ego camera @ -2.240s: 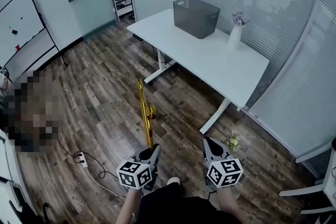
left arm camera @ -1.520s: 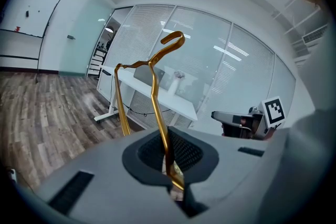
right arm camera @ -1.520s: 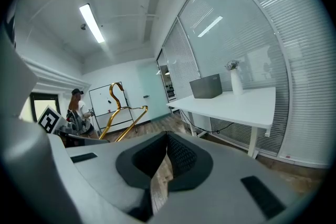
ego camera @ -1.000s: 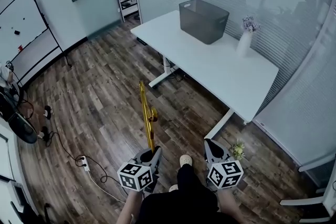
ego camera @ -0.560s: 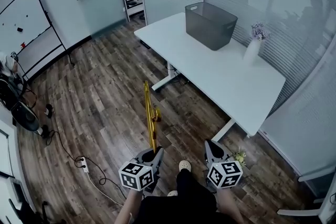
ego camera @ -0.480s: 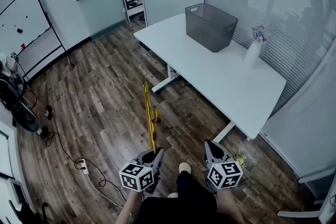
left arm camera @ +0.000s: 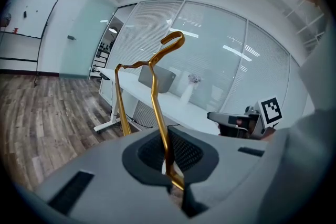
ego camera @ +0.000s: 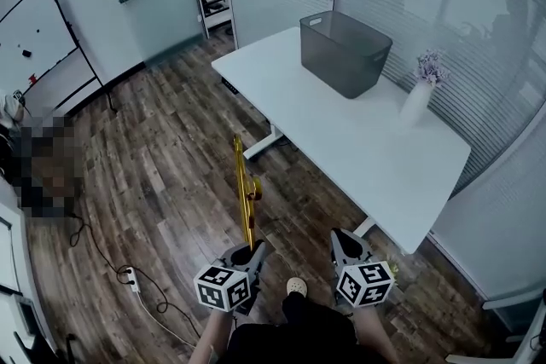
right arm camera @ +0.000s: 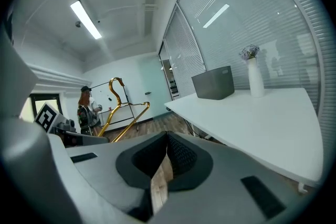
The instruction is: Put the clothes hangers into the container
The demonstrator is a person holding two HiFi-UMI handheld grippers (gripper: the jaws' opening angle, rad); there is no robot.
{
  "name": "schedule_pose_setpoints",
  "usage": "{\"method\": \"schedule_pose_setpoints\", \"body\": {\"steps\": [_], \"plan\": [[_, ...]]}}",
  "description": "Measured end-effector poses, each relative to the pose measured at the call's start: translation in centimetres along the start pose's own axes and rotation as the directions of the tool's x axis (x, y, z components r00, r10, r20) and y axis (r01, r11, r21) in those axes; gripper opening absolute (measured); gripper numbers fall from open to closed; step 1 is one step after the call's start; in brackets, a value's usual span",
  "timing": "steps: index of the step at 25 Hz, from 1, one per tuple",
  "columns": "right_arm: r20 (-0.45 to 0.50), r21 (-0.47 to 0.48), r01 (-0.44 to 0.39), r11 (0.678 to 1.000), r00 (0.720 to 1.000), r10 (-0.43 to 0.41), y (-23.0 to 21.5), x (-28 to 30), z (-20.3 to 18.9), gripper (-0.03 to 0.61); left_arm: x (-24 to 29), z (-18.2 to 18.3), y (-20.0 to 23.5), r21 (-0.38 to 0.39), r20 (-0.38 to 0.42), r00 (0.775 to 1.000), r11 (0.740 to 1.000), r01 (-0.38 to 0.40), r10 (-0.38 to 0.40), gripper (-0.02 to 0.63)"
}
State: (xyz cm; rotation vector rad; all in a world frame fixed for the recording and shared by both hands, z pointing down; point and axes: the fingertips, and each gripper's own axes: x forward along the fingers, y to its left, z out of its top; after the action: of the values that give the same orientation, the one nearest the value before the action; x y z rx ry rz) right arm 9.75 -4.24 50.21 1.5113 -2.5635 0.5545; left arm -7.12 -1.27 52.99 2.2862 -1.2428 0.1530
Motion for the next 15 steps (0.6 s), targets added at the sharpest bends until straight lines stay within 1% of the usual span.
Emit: {"method": "schedule_pose_setpoints", "body": {"steps": [10, 15], "plan": [[-0.013, -0.012, -0.049, 0.999, 0.999, 0.049, -3.0, 5.0, 2.4, 0.026, 4.7, 2.8, 2.2, -0.012, 0.016, 0.999, 0.999, -0.034, 0.034, 0.008], [-0.008, -0.021, -0.053, 0.998, 0.999, 0.053, -4.6, 6.7, 3.1, 0.026, 6.4, 3.6, 3.0, -0.012, 0.037, 0.998, 0.999, -0.052, 0.052, 0.008]]}}
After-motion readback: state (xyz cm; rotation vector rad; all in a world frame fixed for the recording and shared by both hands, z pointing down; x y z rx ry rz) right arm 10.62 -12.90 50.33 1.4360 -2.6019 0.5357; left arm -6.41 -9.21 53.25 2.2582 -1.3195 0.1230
